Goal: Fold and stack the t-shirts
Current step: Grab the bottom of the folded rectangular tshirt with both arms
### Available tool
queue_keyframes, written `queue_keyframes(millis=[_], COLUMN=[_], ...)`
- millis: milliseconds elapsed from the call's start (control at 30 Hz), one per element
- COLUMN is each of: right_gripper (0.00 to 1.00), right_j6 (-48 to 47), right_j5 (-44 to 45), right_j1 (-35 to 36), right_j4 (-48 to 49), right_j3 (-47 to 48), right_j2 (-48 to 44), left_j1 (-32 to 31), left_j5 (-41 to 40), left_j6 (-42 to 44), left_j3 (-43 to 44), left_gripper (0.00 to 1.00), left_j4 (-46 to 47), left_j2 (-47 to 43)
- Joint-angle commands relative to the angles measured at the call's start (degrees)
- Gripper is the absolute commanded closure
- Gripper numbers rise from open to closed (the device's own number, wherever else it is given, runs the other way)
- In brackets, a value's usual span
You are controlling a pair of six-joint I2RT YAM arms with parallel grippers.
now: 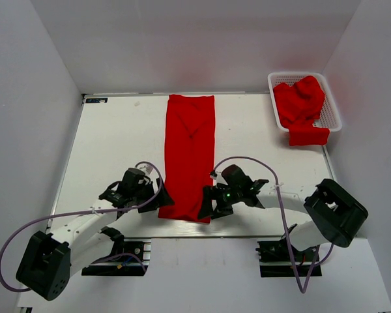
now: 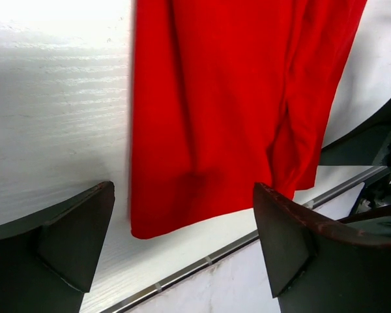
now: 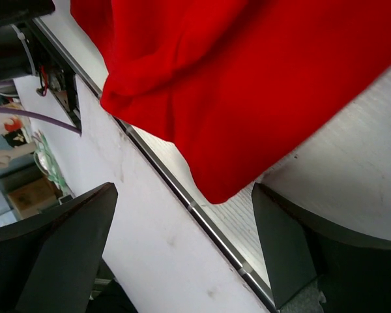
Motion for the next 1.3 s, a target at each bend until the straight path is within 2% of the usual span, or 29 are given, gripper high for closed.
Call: queue_keyframes(millis=[0, 33, 133, 167, 233, 267, 300, 333, 367, 400, 433, 533, 733, 833, 1033, 1267], right_gripper=[0.1, 0.1, 0.1, 0.12, 0.24, 0.31, 0.53, 0.65, 0.78, 0.99, 1.0, 1.0, 1.0, 1.0, 1.0, 1.0], right_j6=[2.2, 2.6, 4.1, 4.6, 5.4, 5.7, 5.9, 6.4, 6.8, 6.9, 7.0, 6.6, 4.8, 2.6, -3.8, -6.4], right_j5=[4.2, 4.4, 5.9, 6.1, 6.4, 6.5, 6.4, 6.3, 6.3, 6.4, 6.1, 7.2, 9.8, 10.5, 11.1, 17.9], right_j1=[0.6, 0.6, 0.7, 0.5, 0.6, 0.5, 0.6, 0.5, 0.5, 0.6, 0.4, 0.6, 1.3, 1.7, 1.3, -1.0], right_j4=[-2.1, -2.3, -2.1, -1.9, -1.1, -1.0, -0.8, -0.8, -0.6, -0.1, 0.0, -0.5, -5.6, -7.2, -12.2, -17.7], right_j3=[0.3, 0.2, -0.3, -0.4, -0.7, -0.7, -0.9, -0.9, -1.1, -1.6, -1.6, -1.7, -1.0, 0.2, 6.4, 13.6], right_j2=[2.7, 3.0, 4.0, 4.3, 5.2, 5.9, 6.4, 7.1, 7.3, 7.3, 7.4, 5.6, 0.1, -2.4, -2.1, -0.7], left_j1=[-1.3, -1.3, -2.5, -2.5, -3.0, -3.0, -3.0, -3.5, -3.5, -3.5, -3.5, -4.1, -4.6, -5.1, -5.1, -4.0], left_j5=[-2.5, -2.5, -3.9, -4.0, -4.5, -4.5, -4.5, -5.2, -5.2, -5.2, -5.2, -5.2, -4.1, -2.6, 0.5, -7.6], left_j6=[-0.4, -0.9, -0.9, -0.9, -1.4, -1.4, -1.4, -1.4, -1.4, -1.4, -1.4, -1.4, -1.4, -1.4, -2.7, -6.2], left_j3=[-2.6, -3.4, -4.6, -4.6, -5.2, -5.2, -5.7, -5.7, -6.2, -6.2, -6.2, -6.2, -3.5, -1.3, 2.8, 8.4], left_gripper=[0.05, 0.07, 0.22, 0.32, 0.4, 0.5, 0.57, 0.63, 0.83, 0.95, 1.0, 1.0, 1.0, 1.0, 1.0, 1.0], left_j4=[-4.4, -4.4, -4.4, -4.4, -4.4, -4.4, -3.9, -3.2, -3.2, -2.3, -2.3, -2.3, -6.0, -6.6, -1.1, 1.7], left_j2=[1.4, 1.9, 2.6, 2.6, 2.6, 3.1, 3.1, 3.1, 3.1, 3.8, 3.8, 3.8, -4.4, -5.9, -5.3, -1.9])
